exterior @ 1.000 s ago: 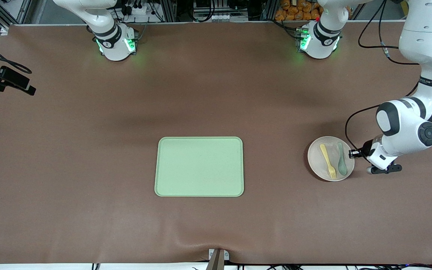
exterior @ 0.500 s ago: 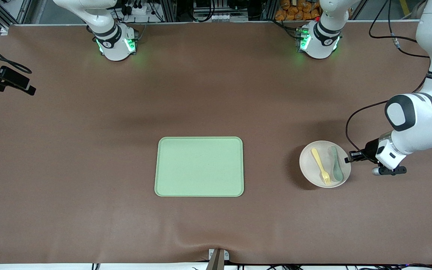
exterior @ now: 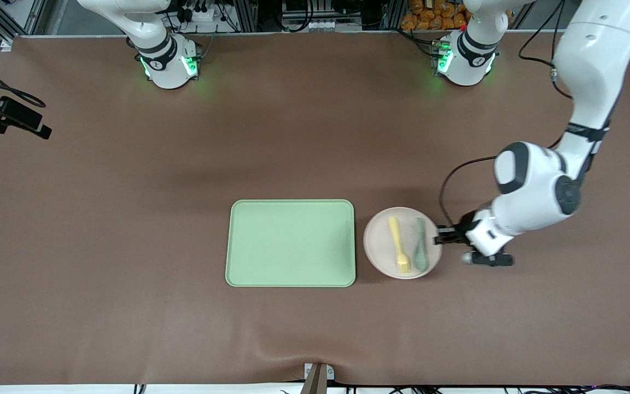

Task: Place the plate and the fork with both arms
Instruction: 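Slide the plate with the left gripper onto the green tray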

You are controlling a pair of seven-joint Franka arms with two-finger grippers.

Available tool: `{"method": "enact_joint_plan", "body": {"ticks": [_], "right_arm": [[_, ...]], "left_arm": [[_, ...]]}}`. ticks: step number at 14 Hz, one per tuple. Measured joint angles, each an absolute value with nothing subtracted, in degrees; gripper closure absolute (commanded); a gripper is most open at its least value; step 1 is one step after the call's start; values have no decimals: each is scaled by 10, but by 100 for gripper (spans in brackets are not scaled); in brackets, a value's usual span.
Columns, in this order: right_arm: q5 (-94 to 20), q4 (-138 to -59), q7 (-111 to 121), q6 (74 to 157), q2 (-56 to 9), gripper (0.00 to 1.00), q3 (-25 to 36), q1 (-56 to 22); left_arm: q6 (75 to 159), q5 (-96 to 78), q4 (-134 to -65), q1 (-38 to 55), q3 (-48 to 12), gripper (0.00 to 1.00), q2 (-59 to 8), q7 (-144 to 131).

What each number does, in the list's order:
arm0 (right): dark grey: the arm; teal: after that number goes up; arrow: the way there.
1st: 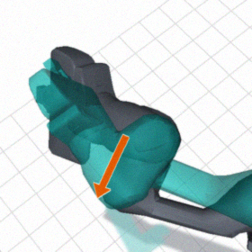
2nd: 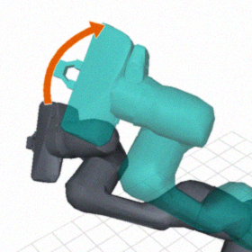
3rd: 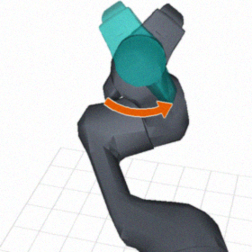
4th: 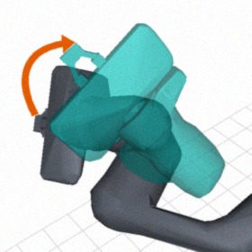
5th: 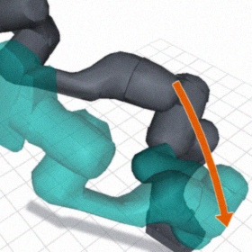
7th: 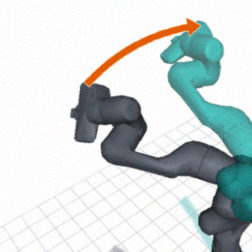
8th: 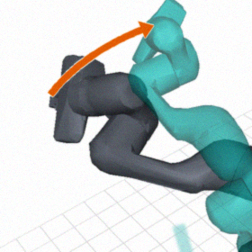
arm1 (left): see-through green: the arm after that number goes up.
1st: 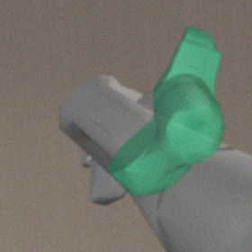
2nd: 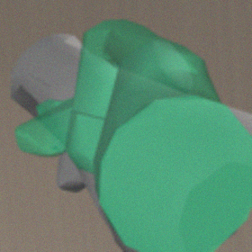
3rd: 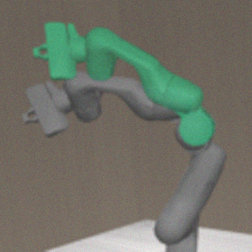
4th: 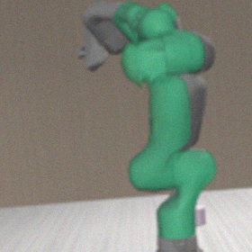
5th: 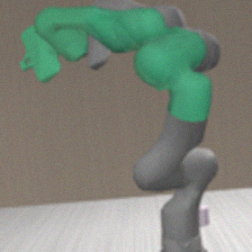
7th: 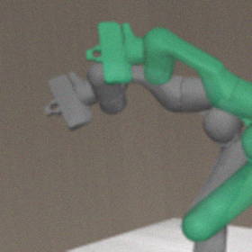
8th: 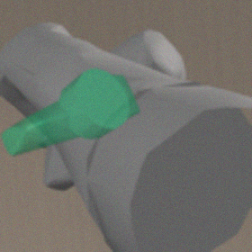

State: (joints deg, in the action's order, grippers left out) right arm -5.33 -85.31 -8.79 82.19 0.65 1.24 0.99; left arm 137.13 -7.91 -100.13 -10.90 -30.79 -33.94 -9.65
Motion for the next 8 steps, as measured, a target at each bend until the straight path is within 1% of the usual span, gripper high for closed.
{"method": "enact_joint_plan", "body": {"ticks": [2,6,8], "right_arm": [[-53,-853,-88,822,7,0,13,10],[-53,-853,-88,822,6,0,12,10],[-53,-853,-88,822,6,0,12,10]], "left_arm": [[1373,-79,-956,-44,-289,100,-376,-147],[1373,-79,-879,112,-179,100,-431,-224],[1373,-79,-851,162,-155,100,-452,-264]]}}
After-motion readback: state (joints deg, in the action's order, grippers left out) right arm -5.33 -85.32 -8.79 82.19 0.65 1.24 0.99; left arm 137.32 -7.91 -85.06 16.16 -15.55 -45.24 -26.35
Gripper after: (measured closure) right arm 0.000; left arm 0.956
